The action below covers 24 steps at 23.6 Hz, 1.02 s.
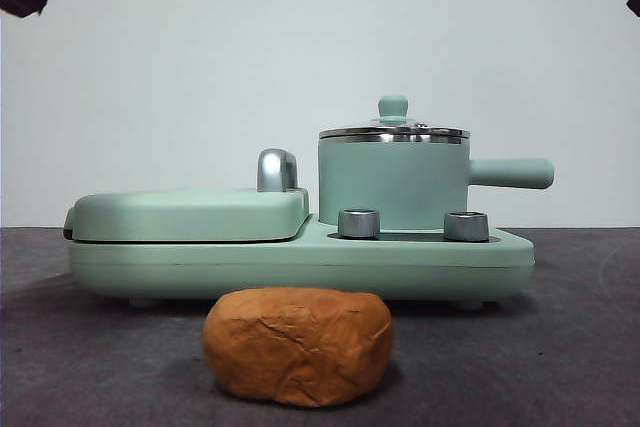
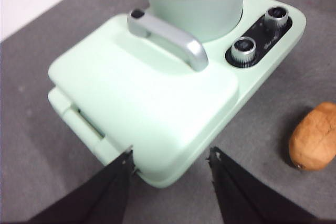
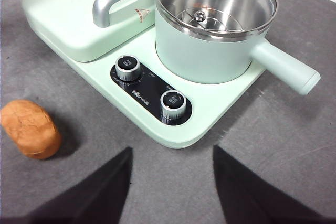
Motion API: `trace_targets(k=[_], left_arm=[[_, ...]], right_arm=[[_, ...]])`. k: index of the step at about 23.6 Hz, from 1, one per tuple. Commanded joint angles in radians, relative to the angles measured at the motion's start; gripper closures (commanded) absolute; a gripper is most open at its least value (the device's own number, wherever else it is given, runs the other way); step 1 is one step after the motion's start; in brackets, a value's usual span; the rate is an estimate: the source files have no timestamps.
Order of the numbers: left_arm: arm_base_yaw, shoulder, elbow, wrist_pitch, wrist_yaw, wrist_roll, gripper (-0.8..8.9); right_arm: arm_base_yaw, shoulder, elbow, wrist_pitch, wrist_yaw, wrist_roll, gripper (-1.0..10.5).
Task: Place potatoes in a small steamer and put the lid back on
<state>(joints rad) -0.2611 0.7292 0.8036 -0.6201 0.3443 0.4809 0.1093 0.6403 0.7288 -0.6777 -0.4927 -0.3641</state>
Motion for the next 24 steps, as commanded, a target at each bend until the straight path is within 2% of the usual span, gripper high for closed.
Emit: trace_targets(k=[1, 3, 6, 10, 14, 20, 24], left_arm=[[-0.012, 0.006, 0.024, 0.035, 0.005, 0.012, 5.6], [-0.019, 0.011, 0.024, 0.065, 0.005, -0.012, 5.59], [-0.034, 0.033, 0.024, 0.149, -0.003, -0.099, 5.59], [-0.065, 0.103, 0.024, 0.311, -0.023, -0.225, 5.59], [-0.109, 0.207, 0.029, 0.466, -0.029, -0.311, 5.6], [-0.183, 0.402, 0.091, 0.612, -0.041, -0.366, 5.6], [-0.222, 0.529, 0.159, 0.661, -0.041, -0.369, 5.6]], right_arm=[[0.002, 0.005, 0.02, 0.004, 0.003, -0.005, 6.7], [0.002, 0.005, 0.02, 0.004, 0.004, 0.022, 6.7], [0.002, 0.005, 0.02, 0.005, 0.003, 0.072, 6.7], [0.002, 0.005, 0.02, 0.006, 0.003, 0.102, 6.7], [0.002, 0.005, 0.02, 0.012, 0.003, 0.127, 6.7], [0.002, 0.005, 0.02, 0.026, 0.003, 0.155, 6.7], [0.002, 0.005, 0.02, 0.026, 0.003, 0.155, 6.7]])
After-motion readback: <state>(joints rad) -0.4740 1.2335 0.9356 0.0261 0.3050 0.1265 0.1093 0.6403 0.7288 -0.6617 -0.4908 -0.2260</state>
